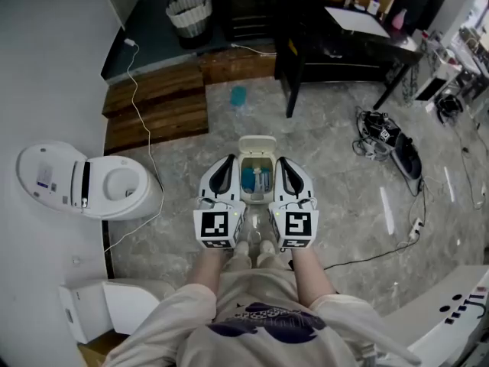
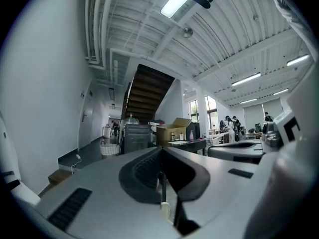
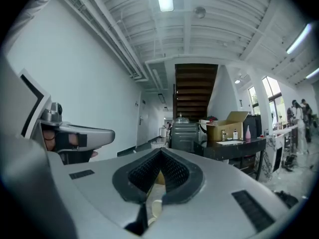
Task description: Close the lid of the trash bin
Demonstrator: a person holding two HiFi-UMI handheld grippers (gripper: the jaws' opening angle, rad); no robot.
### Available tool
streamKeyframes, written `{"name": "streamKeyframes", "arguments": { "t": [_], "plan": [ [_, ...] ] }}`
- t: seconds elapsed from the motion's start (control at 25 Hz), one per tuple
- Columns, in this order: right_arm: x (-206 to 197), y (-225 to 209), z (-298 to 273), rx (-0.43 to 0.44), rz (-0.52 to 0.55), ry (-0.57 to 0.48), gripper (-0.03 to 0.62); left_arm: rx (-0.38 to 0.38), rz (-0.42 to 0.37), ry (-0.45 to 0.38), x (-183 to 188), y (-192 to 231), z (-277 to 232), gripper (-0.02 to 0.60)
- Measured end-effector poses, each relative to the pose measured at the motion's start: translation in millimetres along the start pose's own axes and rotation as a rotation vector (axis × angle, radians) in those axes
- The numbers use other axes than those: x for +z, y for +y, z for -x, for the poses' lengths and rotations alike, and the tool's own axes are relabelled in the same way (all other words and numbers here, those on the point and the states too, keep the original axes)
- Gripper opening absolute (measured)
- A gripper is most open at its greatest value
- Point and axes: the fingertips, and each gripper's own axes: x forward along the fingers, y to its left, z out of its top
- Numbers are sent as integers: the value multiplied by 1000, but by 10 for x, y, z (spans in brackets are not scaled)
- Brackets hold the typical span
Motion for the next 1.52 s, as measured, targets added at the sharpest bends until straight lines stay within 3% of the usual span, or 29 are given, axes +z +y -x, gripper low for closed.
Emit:
{"name": "streamKeyframes", "arguments": {
  "t": [0.16, 0.24, 0.32, 0.36, 0.48, 0.8, 1.2, 1.52],
  "plan": [
    [22, -42, 2, 30, -80, -26, 8, 1, 60, -12, 57, 23, -17, 0],
    [30, -76, -15, 42, -105, -33, 53, -4, 107, -27, 114, 61, -34, 30],
    [30, -152, -31, 41, -130, -33, 328, -9, 144, -37, 171, 109, -63, 227],
    [27, -210, -32, 28, -132, -31, 374, -9, 153, -41, 201, 139, -74, 295],
    [22, -405, -10, -24, -127, -33, 430, 7, 135, -59, 285, 244, -72, 339],
    [-17, -751, 18, -61, -157, -32, 422, 84, 134, -40, 241, 386, -122, 339],
    [-122, -1007, -225, -2, -149, -5, 368, 175, 92, -20, 176, 421, -251, 339],
    [-343, -903, -703, -17, -134, 42, 351, 155, 103, 17, -70, 825, -547, 339]
  ]
}}
